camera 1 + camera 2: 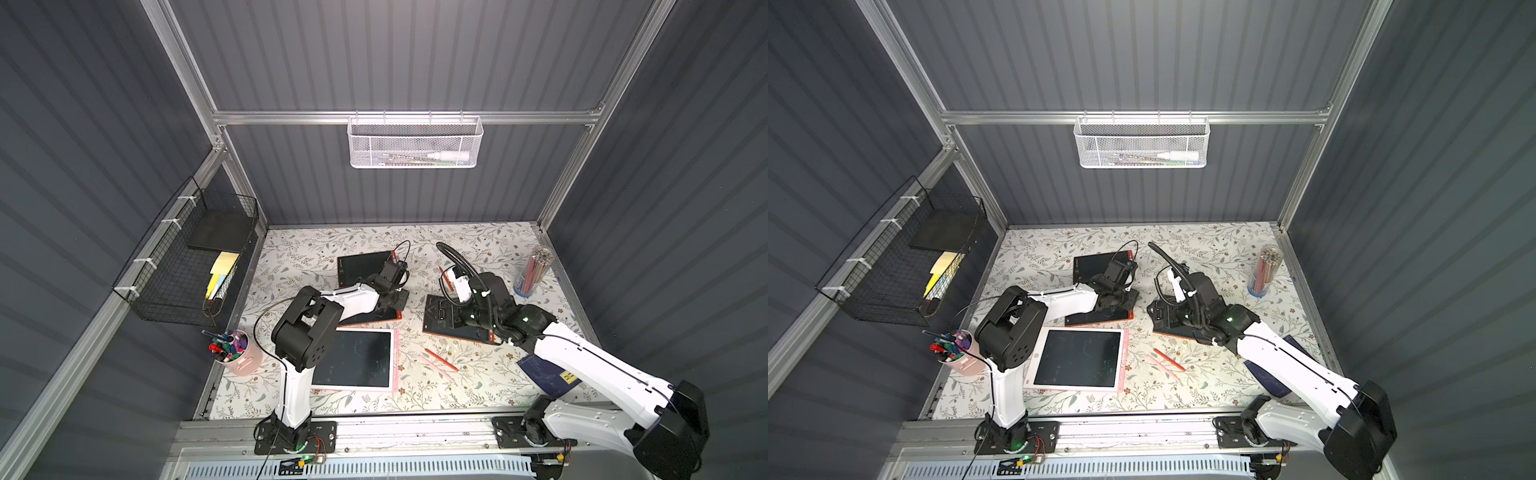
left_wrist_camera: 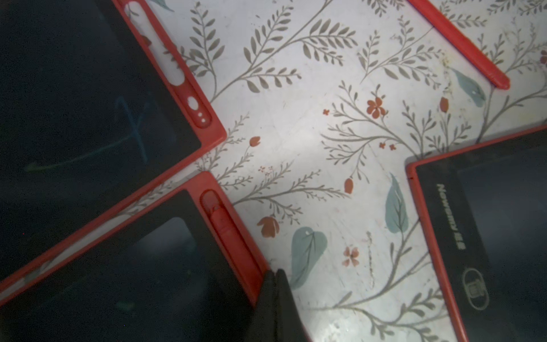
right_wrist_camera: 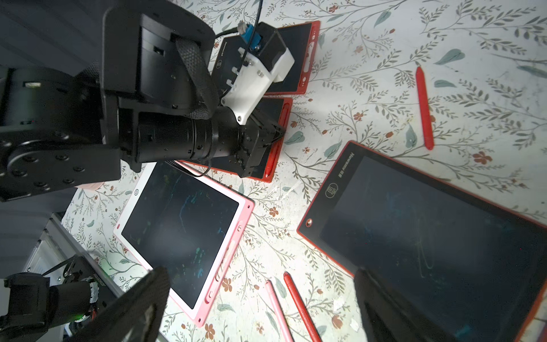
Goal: Place the stylus back onto the writing tablet
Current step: Adjust the stylus on the writing tablet.
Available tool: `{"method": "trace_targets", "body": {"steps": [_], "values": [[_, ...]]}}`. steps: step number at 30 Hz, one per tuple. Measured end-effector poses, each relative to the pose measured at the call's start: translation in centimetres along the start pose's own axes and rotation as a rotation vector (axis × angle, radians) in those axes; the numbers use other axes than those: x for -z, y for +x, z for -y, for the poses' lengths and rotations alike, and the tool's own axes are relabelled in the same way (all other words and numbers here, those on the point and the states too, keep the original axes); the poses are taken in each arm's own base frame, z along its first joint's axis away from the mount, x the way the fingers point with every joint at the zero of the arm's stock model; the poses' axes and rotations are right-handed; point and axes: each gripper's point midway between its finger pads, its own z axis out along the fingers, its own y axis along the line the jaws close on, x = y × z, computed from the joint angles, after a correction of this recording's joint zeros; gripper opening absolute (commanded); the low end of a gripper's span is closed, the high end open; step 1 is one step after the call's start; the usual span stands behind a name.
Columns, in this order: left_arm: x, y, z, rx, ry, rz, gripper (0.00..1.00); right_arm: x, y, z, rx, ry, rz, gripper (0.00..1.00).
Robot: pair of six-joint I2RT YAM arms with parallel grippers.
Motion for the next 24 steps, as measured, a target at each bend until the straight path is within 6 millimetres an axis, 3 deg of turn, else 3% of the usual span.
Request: {"method": "trace_targets", "body": {"steps": [12,19,24], "values": [[0.0,-0.1,-0.5,0.003,-0.034,0.004,0.00,-0.1,0.1,0.1,-0.002,0.004,-0.003,0.99],[2.4,-3.9,0.0,0.011,-0.024,0.089,0.00,-0.5,0.5,0.2,-0.004,0.006,-0.020,0.99],[3.2,-4.6,-0.3,0.021,-0.038,0.109,0.00,-0.5,0.5,0.2,-0.004,0.005,-0.020,0.99]]}}
